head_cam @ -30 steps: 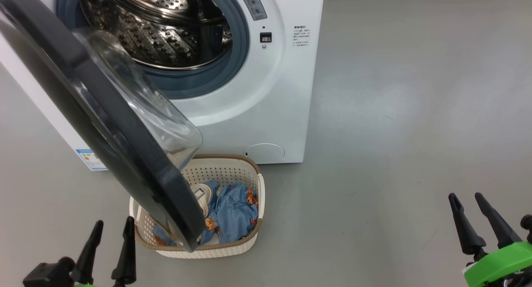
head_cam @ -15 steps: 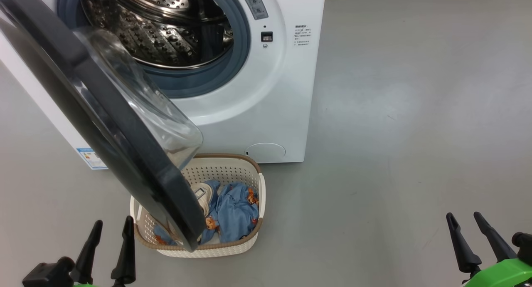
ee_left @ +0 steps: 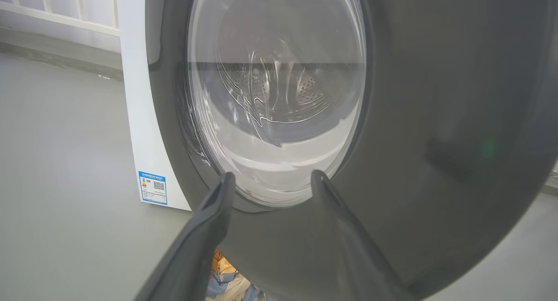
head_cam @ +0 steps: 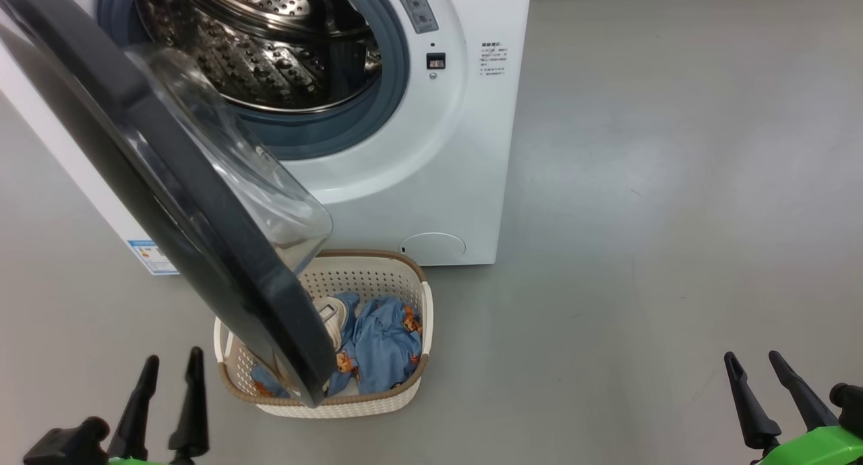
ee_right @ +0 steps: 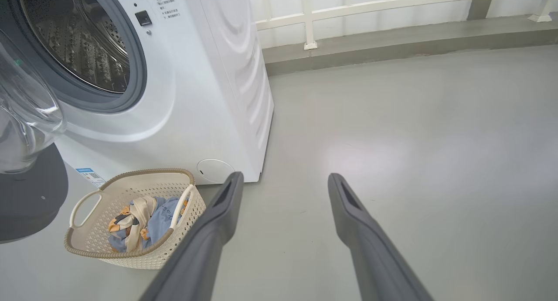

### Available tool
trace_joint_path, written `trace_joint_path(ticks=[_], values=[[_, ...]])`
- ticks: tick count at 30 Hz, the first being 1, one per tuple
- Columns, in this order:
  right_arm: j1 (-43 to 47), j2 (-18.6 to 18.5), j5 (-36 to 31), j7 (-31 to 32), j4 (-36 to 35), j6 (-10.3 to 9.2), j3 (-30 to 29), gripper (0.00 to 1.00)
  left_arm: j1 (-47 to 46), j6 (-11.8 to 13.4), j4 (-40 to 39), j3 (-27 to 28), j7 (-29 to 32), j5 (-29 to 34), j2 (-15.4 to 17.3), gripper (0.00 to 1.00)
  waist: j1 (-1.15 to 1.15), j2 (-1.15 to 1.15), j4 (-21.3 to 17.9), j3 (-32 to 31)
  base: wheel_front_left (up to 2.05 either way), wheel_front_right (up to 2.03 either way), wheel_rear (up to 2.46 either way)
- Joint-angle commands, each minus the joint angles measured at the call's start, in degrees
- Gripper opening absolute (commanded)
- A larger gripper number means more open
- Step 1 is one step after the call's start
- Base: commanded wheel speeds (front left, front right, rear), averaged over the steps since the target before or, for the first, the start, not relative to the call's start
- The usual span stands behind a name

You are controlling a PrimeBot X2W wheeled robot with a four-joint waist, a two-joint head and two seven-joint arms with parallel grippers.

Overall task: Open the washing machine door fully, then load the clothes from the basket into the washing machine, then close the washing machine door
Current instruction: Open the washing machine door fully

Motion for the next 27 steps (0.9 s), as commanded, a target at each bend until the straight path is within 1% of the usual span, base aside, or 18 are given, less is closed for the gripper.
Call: trace_joint_path(ticks=[1, 2, 6, 11, 12, 13, 16, 20, 27], values=[[0.2, -1.2, -0.5, -0.7, -1.2, 0.16, 0.6, 1.00, -1.7, -0.1, -1.6, 2.9, -0.4, -0.6, 0.3, 0.23, 0.00, 0.00, 0.2, -0.1, 0.00, 0.00, 0.00], [0.3, -1.2, -0.6, -0.7, -1.2, 0.16, 0.6, 1.00, -1.9, -0.1, -1.7, 3.5, -0.4, -0.8, 0.3, 0.00, 0.00, 0.00, 0.3, -0.2, 0.00, 0.00, 0.00], [0.6, -1.1, -0.7, -0.7, -1.3, 0.16, 0.3, 1.00, -3.0, -0.1, -4.1, 7.5, -0.4, -2.9, -0.1, 0.00, 0.00, 0.00, 0.7, -0.4, 0.00, 0.00, 0.00], [0.6, -1.0, -0.8, -0.7, -1.4, 0.16, 0.3, 1.00, -4.4, -0.1, -9.3, 13.2, -0.4, -4.9, -0.1, 0.00, 0.00, 0.00, 1.0, -0.3, 0.00, 0.00, 0.00], [0.6, -1.0, -0.8, -0.7, -1.4, 0.16, 0.3, 1.00, -4.4, -0.1, -9.3, 13.2, -0.4, -4.9, -0.1, 0.00, 0.00, 0.00, 1.0, -0.3, 0.00, 0.00, 0.00], [0.7, -0.9, -1.0, -0.7, -1.5, 0.16, 0.3, 1.00, -5.0, -0.1, -11.9, 15.0, -0.4, -5.2, -0.1, 0.00, 0.00, 0.00, 1.1, -0.3, 0.00, 0.00, 0.00], [0.7, -0.7, -1.3, -0.7, -1.5, 0.16, 0.0, 1.00, -5.7, -0.1, -16.7, 16.1, -0.4, -5.1, -0.2, 0.00, 0.00, 0.00, 1.2, -0.2, 0.00, 0.00, 0.00], [0.8, -0.7, -1.7, -0.7, -1.5, 0.16, -0.4, 1.00, -6.2, -0.1, -24.4, 14.1, -0.4, -4.3, -0.9, 0.00, 0.00, 0.00, 1.4, -0.1, 0.00, 0.00, 0.00], [1.1, -0.3, -3.4, -0.7, -1.5, 0.16, -1.2, 1.00, -5.9, -0.1, -34.8, 5.7, 0.1, -2.7, -2.1, 0.00, 0.00, 0.00, 1.6, -0.3, 0.00, 0.00, 0.00]])
